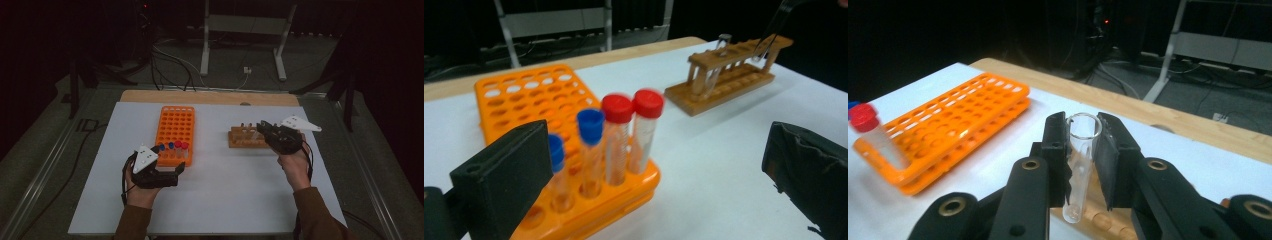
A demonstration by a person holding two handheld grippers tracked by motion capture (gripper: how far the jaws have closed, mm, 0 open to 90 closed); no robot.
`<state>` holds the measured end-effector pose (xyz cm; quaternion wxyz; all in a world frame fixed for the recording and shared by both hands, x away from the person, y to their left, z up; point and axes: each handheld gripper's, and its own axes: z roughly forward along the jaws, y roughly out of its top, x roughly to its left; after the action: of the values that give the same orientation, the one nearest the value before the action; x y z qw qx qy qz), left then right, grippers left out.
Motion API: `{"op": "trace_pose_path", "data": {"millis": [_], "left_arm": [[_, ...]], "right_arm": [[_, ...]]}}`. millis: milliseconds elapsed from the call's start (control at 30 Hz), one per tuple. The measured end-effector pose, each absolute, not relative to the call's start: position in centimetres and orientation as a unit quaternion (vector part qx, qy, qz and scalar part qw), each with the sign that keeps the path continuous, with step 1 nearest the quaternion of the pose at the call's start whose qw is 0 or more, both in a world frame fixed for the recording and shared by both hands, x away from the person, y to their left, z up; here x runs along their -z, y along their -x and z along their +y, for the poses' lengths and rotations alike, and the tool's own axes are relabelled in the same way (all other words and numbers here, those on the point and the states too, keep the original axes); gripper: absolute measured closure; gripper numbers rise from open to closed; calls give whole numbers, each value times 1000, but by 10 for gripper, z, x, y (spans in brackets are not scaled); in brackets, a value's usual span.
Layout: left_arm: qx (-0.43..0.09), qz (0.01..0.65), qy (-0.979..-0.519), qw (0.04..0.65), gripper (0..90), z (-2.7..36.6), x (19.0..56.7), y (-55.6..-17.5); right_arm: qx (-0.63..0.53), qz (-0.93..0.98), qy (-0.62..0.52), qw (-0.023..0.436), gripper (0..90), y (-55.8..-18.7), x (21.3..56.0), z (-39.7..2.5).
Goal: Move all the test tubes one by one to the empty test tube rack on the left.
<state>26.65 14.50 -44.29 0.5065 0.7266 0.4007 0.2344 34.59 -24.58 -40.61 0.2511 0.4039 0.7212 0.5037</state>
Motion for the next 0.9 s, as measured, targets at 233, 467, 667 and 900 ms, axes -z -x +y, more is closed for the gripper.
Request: {"op": "trace_pose_path", "data": {"millis": [233, 467, 667, 900], "left_arm": [[-228, 378, -732, 519, 6, 129, 429, -268], [-214, 358, -740, 527, 9, 107, 423, -270], [-200, 339, -750, 532, 12, 84, 423, -273], [-185, 320, -768, 522, 31, 56, 430, -279]], "right_arm": [[-500, 736, -395, 228, 756, -336, 410, -237], [-502, 747, -383, 207, 756, -324, 414, -228], [-504, 756, -373, 187, 755, -315, 417, -218], [-511, 762, -360, 170, 755, -306, 419, -209]]}}
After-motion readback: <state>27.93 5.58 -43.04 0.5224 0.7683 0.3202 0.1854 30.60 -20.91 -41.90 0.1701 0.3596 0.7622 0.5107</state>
